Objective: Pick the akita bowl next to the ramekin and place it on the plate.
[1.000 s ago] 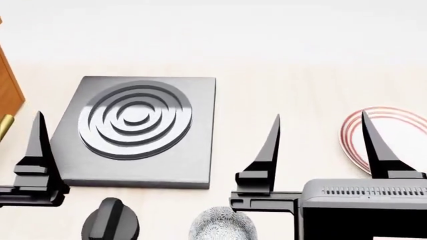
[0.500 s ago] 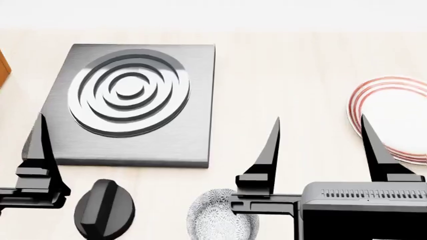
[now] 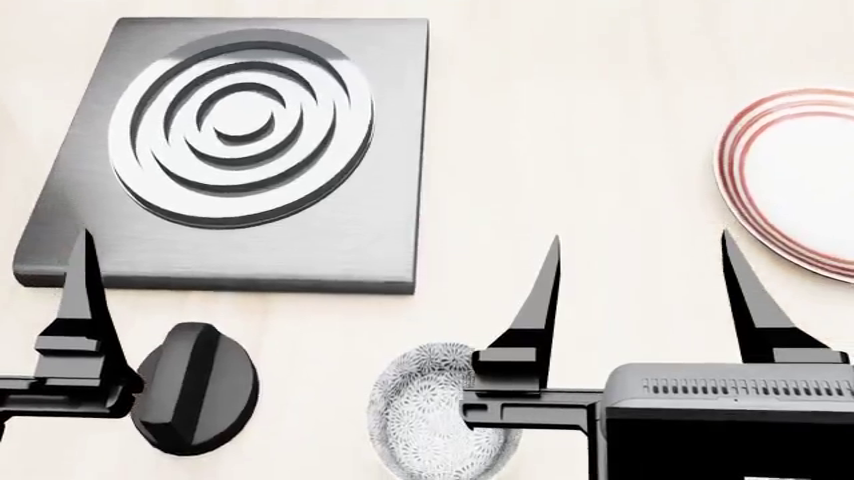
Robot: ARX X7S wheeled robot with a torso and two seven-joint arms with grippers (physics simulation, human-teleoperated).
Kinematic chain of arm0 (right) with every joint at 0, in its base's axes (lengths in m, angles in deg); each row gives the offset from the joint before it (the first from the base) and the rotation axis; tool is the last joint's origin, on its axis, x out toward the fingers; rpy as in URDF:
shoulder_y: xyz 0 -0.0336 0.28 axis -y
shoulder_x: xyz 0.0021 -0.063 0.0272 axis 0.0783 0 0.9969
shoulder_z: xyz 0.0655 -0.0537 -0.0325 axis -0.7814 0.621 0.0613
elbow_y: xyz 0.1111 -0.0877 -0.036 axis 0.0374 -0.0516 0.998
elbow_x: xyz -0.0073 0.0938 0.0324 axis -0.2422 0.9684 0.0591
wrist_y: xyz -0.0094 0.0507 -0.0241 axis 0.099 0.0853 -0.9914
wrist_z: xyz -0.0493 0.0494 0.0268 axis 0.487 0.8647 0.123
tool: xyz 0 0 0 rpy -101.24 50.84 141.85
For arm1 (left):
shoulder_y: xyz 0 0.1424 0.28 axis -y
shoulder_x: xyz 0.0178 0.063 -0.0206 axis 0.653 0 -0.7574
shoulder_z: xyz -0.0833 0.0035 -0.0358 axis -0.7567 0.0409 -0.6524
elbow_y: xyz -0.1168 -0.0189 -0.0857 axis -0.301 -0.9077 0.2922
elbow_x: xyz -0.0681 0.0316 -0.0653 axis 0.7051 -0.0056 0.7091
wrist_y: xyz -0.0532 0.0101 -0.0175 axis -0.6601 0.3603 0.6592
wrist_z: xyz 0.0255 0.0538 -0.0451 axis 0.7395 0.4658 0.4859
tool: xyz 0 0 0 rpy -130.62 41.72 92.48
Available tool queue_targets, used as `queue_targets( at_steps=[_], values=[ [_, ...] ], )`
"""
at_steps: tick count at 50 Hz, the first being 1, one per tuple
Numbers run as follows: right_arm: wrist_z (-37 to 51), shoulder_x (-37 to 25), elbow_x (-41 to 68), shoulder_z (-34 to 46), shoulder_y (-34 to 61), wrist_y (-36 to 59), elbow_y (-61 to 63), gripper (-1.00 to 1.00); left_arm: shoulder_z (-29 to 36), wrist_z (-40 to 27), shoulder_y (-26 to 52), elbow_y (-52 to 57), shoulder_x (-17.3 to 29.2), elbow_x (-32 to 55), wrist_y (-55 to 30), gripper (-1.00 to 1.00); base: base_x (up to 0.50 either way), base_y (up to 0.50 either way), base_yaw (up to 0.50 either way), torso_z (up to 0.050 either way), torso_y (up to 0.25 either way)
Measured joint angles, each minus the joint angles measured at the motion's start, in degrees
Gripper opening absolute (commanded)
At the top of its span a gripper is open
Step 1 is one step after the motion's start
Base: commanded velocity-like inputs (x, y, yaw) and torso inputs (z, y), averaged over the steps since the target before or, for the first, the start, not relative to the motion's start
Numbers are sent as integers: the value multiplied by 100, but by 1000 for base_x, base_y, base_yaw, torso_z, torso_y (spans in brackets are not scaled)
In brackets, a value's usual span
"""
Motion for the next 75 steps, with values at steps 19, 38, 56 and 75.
queue_targets(
  at_steps=[19,38,56,75],
  values=[
    [64,-38,48,24,-10,-44,-59,100,28,-42,5,-44,36,50,40,100,0,0,0,0,-110],
    [75,-85,163,35,62,334,79,100,51,-93,-41,-82,68,83,108,100,0,0,0,0,0],
    [-145,160,927,-539,220,1526,607,100,95,-128,-90,-120,108,99,188,100,0,0,0,0,0],
    [-278,358,1626,-971,294,2465,909,100,142,-169,-98,-137,151,126,218,100,0,0,0,0,0]
  ],
)
